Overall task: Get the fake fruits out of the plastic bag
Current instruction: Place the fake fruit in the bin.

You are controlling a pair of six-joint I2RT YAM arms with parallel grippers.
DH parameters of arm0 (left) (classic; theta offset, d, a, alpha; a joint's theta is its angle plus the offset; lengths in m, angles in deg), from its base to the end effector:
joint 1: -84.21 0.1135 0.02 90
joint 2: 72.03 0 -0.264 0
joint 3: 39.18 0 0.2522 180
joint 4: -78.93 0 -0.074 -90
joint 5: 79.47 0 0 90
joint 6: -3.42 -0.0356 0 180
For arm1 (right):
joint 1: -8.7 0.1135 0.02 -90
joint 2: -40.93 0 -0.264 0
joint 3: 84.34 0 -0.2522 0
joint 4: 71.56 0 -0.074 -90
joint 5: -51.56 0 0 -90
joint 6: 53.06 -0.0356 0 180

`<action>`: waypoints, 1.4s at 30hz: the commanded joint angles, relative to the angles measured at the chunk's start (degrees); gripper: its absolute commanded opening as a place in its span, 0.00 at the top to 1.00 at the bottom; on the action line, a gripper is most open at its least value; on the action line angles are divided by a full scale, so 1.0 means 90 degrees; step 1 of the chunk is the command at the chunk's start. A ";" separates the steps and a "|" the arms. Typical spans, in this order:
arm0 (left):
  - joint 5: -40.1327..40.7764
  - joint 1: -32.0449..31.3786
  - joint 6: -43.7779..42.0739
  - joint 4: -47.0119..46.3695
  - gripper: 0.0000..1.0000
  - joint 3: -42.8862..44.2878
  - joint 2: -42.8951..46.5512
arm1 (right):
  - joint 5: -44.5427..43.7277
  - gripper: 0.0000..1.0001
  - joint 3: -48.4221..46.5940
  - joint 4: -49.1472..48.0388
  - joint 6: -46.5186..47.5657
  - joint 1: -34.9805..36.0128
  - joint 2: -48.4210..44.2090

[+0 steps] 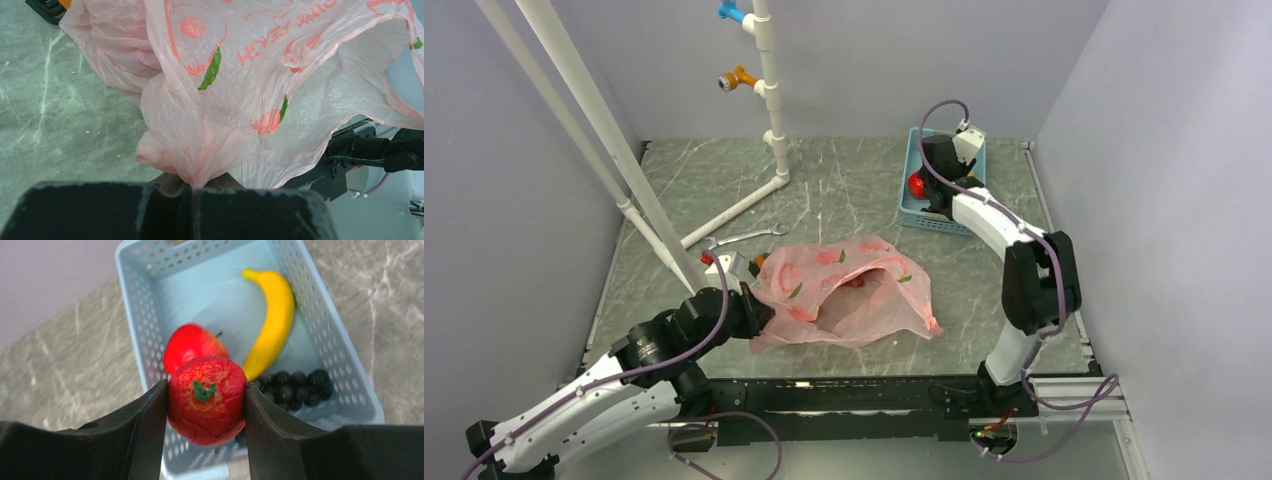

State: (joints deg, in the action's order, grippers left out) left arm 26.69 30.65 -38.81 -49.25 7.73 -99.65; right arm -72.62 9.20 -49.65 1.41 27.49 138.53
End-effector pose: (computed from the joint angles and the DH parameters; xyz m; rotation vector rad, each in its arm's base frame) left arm 0.0765 -0.0869 0.2610 -0.0599 2.2051 -0.7347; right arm 0.3748 0.1064 0.2700 0.6247 1.9412 -0.0522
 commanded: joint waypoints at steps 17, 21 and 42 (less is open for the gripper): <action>-0.0129 0.0013 0.0177 -0.0045 1.00 0.0206 -0.0075 | 0.0620 1.00 -0.2632 0.0165 0.0930 -0.1229 0.2597; -0.0164 0.0012 0.0174 -0.0057 1.00 0.0194 -0.0027 | 0.0872 1.00 -0.2800 0.0288 0.0901 -0.1295 0.2785; -0.0204 0.0010 0.0093 0.0082 1.00 0.0487 -0.0337 | 0.1567 0.59 -0.3675 0.1079 0.1082 -0.1454 0.3566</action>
State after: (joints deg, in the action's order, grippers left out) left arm 25.21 30.65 -37.77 -48.41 9.76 -102.45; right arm -60.00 -20.75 -41.13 9.45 14.77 170.44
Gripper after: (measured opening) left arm 0.013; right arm 0.516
